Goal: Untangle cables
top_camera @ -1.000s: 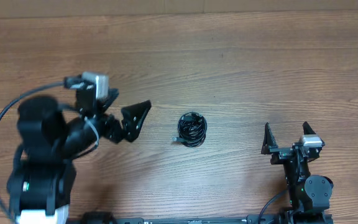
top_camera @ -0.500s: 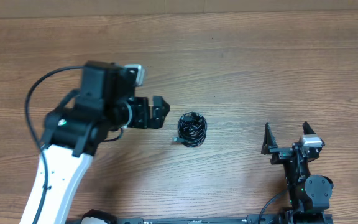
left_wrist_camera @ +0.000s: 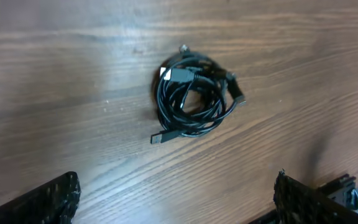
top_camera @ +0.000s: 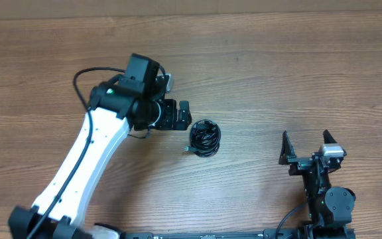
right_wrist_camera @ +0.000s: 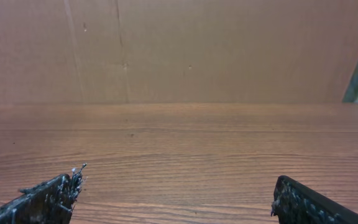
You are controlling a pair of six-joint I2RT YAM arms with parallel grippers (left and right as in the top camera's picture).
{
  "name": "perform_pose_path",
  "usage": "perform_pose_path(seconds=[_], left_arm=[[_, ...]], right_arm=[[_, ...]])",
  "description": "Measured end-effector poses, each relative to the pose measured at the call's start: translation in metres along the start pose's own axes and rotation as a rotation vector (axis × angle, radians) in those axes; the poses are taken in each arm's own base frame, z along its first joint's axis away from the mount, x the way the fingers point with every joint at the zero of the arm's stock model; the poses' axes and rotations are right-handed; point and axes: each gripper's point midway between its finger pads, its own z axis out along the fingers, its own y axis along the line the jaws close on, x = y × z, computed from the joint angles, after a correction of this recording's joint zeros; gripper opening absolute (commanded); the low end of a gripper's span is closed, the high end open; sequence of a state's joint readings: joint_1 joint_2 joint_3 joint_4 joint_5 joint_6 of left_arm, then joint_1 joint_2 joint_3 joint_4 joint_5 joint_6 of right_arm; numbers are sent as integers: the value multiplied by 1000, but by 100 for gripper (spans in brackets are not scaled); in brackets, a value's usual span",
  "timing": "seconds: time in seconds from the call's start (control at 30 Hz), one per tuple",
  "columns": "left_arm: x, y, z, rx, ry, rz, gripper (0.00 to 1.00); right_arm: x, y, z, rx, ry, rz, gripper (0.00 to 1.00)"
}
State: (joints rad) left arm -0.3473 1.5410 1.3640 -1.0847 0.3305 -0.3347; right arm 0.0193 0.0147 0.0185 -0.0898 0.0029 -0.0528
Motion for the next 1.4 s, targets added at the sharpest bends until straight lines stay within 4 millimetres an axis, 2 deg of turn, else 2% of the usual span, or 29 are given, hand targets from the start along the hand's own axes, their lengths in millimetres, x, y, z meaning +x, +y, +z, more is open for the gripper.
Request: perform_pose_path(seconds=[0.2, 0.47, 0.6, 0.7, 0.77, 0.9, 0.97, 1.07, 1.17, 1.3, 1.4], left_arm=[[14, 8, 26, -12, 134, -66, 100], [19, 8, 29, -5, 167, -89, 100], [16, 6, 30, 2, 155, -85, 100], [14, 6, 30, 6, 144, -83, 100], [13, 6, 30, 6, 144, -83, 100], [13, 6, 30, 5, 140, -81, 100], [12, 7, 30, -5, 135, -80, 100], [11, 10, 30, -18, 129, -79, 100], [8, 11, 31, -26, 119, -77, 100], [4, 11, 31, -29, 101, -76, 100], [3, 11, 31, -30, 94, -84, 100]], right_arm=[[0, 0, 0, 0, 0, 0, 100], [-4, 4, 0, -22, -18, 5, 100], [-6, 43, -5, -253, -10, 115, 100], [-6, 82, -21, -500, 40, 236, 100], [-10, 99, -31, -610, 58, 295, 100], [-36, 118, -50, -772, 10, 370, 100], [-53, 122, -58, -825, -53, 358, 100], [-63, 125, -64, -857, -74, 356, 100], [-83, 119, -67, -821, -72, 340, 100], [-125, 106, -76, -698, -3, 301, 100], [-136, 92, -77, -570, 117, 282, 100]])
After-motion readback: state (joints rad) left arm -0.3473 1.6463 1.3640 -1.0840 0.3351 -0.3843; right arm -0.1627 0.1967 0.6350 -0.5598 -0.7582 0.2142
